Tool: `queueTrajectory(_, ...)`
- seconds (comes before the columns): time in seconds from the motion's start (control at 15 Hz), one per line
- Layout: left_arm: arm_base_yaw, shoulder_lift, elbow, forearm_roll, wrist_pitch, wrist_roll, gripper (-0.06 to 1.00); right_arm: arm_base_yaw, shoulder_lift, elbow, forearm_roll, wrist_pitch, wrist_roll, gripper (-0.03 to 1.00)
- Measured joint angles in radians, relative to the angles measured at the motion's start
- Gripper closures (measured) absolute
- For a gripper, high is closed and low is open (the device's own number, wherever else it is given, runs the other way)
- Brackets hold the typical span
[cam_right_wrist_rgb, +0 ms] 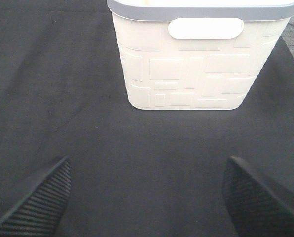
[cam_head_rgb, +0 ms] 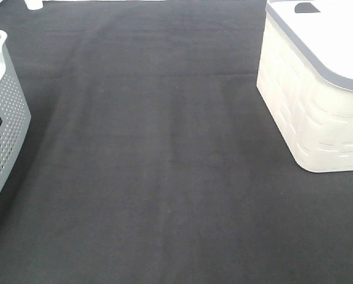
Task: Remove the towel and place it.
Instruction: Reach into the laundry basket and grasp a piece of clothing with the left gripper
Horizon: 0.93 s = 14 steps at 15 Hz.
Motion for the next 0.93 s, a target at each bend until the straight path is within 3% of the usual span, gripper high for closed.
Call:
queueTrajectory(0.47,0.004,0.255,-0.169,-0.012,-0.004,0.006,0.06,0.000,0.000,0.000,0.000,0.000,0.000,0.16)
queueTrajectory(0.73,0.011,0.364,-0.251,-0.058,-0.004,0.040,0.06,0.000,0.000,0.000,0.000,0.000,0.000,0.17)
queueTrajectory(0.87,0.087,0.414,-0.280,-0.140,-0.004,0.090,0.06,0.000,0.000,0.000,0.000,0.000,0.000,0.17)
queueTrajectory(0.93,0.162,0.444,-0.286,-0.226,-0.004,0.154,0.06,0.000,0.000,0.000,0.000,0.000,0.000,0.17)
